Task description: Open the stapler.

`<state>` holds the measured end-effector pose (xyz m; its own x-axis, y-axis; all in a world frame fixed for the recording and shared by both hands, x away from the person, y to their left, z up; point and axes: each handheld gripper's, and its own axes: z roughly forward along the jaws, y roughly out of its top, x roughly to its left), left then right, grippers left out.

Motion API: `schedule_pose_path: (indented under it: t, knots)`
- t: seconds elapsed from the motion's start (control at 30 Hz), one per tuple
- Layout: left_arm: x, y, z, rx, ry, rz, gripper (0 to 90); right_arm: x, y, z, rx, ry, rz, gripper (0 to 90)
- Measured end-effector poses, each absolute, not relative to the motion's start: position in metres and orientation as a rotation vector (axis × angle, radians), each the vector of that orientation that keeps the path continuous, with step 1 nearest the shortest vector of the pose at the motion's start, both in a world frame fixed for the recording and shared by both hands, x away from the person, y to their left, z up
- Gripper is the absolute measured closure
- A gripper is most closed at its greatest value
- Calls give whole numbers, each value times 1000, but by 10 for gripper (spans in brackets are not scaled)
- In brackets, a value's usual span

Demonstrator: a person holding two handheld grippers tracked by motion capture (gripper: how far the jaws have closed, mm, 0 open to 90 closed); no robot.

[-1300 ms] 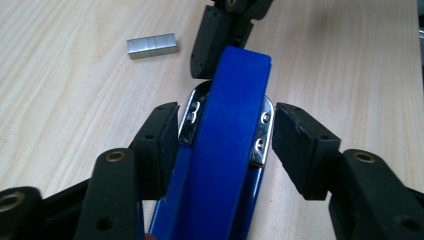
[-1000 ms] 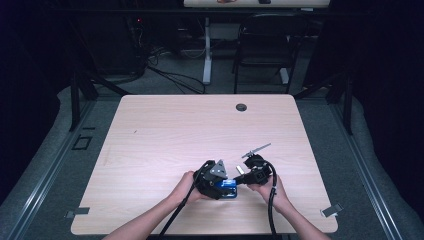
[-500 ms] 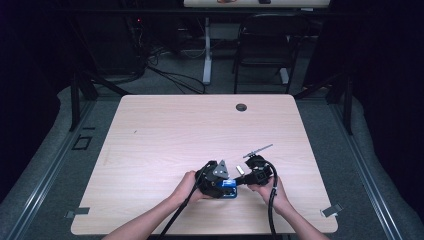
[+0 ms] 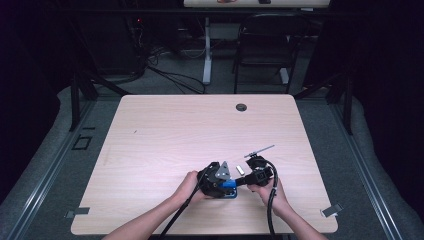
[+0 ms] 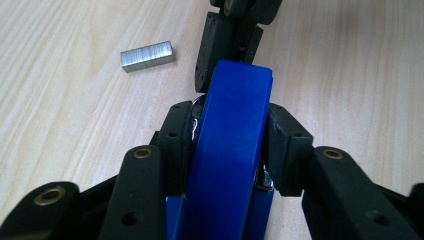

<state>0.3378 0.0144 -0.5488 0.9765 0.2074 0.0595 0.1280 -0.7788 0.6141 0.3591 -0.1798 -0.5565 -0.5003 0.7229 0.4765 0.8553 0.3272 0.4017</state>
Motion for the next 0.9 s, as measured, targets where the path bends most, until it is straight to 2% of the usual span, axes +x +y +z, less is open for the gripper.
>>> schedule_pose_path:
  t: [0.13, 0.37, 0.43, 0.8, 0.9]
  knots:
    - [337, 17, -553, 2451, 201, 144, 661, 358, -177, -566, -1477, -2418, -820, 900]
    - [339, 21, -551, 2431, 184, 122, 662, 356, -178, -556, -1479, -2332, -869, 900]
    - [338, 21, -551, 2443, 188, 152, 662, 355, -180, -557, -1489, -2299, -866, 900]
    - [340, 22, -551, 2421, 141, 131, 663, 352, -184, -570, -1561, -2243, -803, 900]
    - [341, 23, -552, 2414, 150, 134, 663, 351, -181, -562, -1557, -2240, -865, 900]
